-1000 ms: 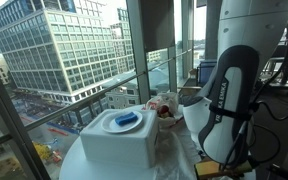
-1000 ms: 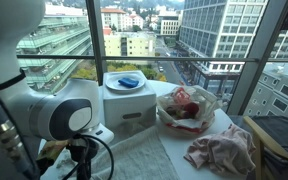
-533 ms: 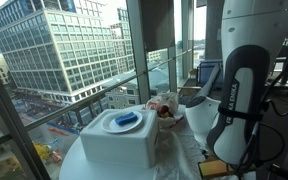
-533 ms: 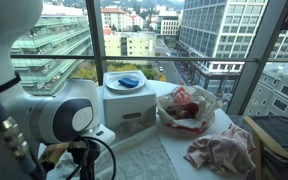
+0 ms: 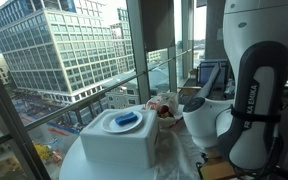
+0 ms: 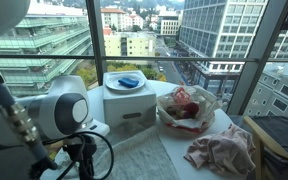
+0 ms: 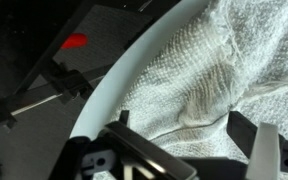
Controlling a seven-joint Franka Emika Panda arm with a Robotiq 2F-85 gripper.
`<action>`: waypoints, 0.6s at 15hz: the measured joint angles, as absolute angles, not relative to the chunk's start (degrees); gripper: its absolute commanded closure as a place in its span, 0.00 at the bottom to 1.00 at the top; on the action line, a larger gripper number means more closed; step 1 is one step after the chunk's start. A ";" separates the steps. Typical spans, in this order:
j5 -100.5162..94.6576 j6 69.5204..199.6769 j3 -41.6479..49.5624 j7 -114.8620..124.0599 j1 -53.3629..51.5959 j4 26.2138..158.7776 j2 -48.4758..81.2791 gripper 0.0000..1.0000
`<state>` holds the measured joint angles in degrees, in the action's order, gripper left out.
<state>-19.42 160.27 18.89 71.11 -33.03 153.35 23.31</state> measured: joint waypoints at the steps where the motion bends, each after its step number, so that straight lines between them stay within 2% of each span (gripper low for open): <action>1: -21.12 160.27 19.65 72.54 -34.00 153.39 22.97 0.00; 9: -24.53 160.60 18.57 74.68 -31.42 153.35 22.22 0.00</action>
